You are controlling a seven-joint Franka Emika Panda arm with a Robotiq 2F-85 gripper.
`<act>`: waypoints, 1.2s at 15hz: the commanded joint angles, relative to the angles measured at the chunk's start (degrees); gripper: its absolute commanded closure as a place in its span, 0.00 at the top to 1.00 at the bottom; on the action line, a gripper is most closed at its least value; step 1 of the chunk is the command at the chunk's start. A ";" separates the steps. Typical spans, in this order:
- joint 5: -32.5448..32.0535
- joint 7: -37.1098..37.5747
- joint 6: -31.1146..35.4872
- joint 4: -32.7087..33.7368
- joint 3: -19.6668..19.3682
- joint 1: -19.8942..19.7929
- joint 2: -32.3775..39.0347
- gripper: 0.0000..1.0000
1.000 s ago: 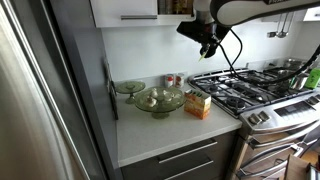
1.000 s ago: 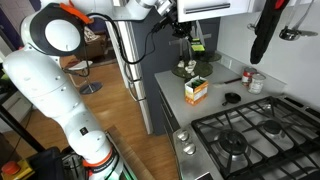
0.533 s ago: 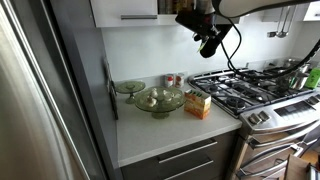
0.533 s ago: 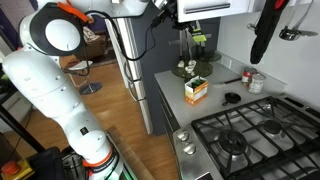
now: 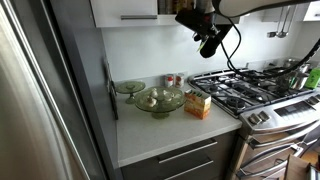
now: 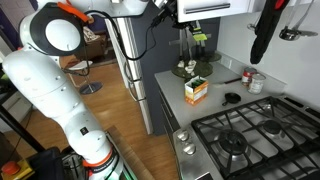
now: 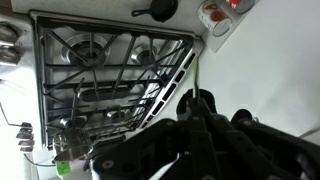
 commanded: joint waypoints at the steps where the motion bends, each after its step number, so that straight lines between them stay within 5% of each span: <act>1: -2.61 -1.09 2.24 3.14 -0.68 0.06 -0.90 0.00; 13: 0.74 6.66 9.53 19.28 -2.16 -0.61 5.21 0.00; 18: -0.70 6.87 9.32 19.62 -1.92 -0.45 5.90 0.01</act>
